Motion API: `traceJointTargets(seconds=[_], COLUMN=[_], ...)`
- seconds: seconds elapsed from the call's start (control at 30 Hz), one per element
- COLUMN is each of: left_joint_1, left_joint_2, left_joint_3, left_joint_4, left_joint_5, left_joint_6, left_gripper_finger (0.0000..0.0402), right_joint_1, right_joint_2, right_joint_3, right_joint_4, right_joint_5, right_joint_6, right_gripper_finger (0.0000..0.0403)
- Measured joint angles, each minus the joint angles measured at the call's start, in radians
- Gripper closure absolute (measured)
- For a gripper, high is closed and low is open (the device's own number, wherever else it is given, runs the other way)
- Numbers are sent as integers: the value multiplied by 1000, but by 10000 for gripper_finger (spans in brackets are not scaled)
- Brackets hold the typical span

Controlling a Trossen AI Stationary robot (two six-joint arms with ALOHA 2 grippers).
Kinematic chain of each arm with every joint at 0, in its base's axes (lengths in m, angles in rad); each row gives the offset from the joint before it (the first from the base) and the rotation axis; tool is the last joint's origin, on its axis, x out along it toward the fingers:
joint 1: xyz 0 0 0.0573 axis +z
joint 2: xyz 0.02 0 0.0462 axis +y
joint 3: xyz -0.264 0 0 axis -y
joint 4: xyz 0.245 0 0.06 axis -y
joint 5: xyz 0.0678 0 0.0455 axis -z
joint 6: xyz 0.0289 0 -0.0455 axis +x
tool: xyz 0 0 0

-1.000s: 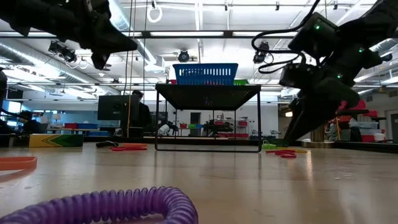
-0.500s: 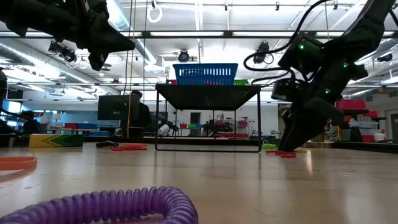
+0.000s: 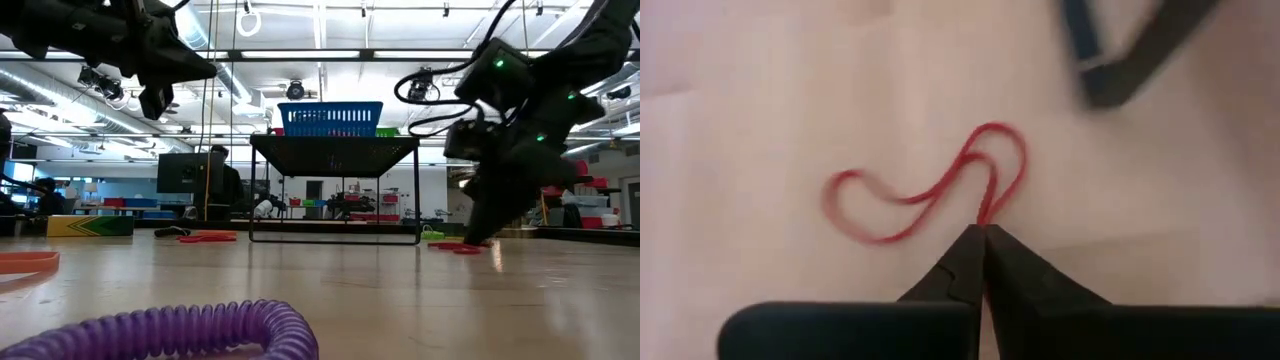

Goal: Pick & Place Office Desk Supplies
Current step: Put the red rubber band into the green bin on the shelf

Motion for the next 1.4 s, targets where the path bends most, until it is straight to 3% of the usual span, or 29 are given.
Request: traceJointTargets(seconds=[0.1,0.3,0.7,1.03,1.13,1.4], left_joint_1=[0,14,169,217,227,235], left_joint_2=[7,5,5,5,5,21], left_joint_3=[0,0,0,0,0,-14], left_joint_4=[-2,39,55,56,75,175], left_joint_5=[-49,-205,-62,-91,-138,-88], left_joint_6=[33,161,261,271,301,338], left_gripper_finger=[384,396,397,394,397,397], right_joint_1=[57,170,212,101,38,-126], right_joint_2=[-44,-112,-138,-133,-130,-128], right_joint_3=[25,195,745,1032,1057,1060], right_joint_4=[-80,-306,-667,-625,-566,-463], right_joint_5=[-41,33,311,425,429,405], right_joint_6=[71,144,104,-110,-149,-164], right_gripper_finger=[394,399,401,402,402,403])
